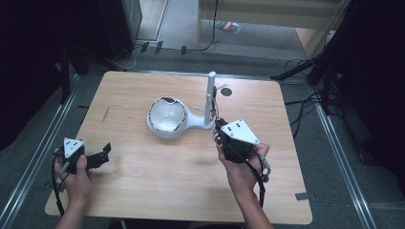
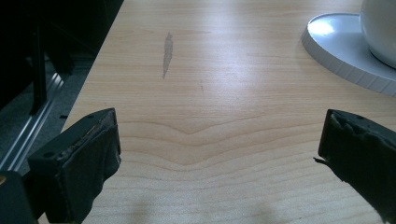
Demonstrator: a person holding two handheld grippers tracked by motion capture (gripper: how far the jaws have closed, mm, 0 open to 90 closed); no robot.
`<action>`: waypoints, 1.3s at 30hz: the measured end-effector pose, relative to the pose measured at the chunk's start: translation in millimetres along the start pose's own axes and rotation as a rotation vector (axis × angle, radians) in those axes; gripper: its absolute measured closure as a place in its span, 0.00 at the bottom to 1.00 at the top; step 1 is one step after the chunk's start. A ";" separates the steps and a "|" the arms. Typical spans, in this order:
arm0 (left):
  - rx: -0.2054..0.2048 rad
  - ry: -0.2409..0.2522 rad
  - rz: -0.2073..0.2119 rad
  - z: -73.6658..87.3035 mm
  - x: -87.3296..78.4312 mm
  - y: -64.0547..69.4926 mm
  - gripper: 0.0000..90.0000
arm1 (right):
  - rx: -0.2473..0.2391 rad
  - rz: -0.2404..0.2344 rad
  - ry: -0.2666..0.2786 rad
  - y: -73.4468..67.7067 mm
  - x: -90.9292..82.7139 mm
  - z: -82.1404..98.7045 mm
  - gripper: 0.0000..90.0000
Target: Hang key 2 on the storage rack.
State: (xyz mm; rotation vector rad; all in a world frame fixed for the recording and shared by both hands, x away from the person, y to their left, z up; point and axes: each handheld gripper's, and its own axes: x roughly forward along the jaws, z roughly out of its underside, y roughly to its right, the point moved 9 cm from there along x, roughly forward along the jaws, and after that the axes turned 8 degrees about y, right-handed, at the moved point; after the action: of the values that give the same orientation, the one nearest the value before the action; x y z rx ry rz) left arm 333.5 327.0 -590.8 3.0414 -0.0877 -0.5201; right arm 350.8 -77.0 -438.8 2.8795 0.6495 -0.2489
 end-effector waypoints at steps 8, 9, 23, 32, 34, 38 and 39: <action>-0.003 0.001 0.002 -0.1 0.2 0.0 0.00 | 0.005 -0.001 -0.028 0.8 6.9 8.4 0.93; -0.004 0.002 0.001 -0.1 0.2 0.0 0.00 | 0.007 -0.001 -0.038 1.4 8.7 11.1 0.93; -0.001 0.001 0.000 0.0 0.1 0.0 0.00 | 0.014 -0.006 -0.094 2.6 18.5 27.4 0.93; -0.002 0.003 0.000 -0.1 0.0 0.0 0.00 | 0.033 -0.002 -0.150 6.2 28.3 42.3 0.93; -0.003 0.002 0.002 0.0 0.0 0.2 0.00 | 0.041 -0.001 -0.163 8.4 31.6 46.7 0.93; -0.002 0.001 0.002 0.1 0.0 0.4 0.00 | 0.046 0.000 -0.177 9.5 35.7 51.8 0.93; -0.002 0.002 0.002 0.1 0.0 0.4 0.00 | 0.046 0.000 -0.177 9.5 35.7 51.8 0.93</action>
State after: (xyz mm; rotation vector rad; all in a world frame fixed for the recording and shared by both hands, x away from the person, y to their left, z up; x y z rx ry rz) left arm 333.4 326.6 -590.8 3.0396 -0.0900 -0.5170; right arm 380.4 -81.8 -494.9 2.8570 0.6182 -0.5184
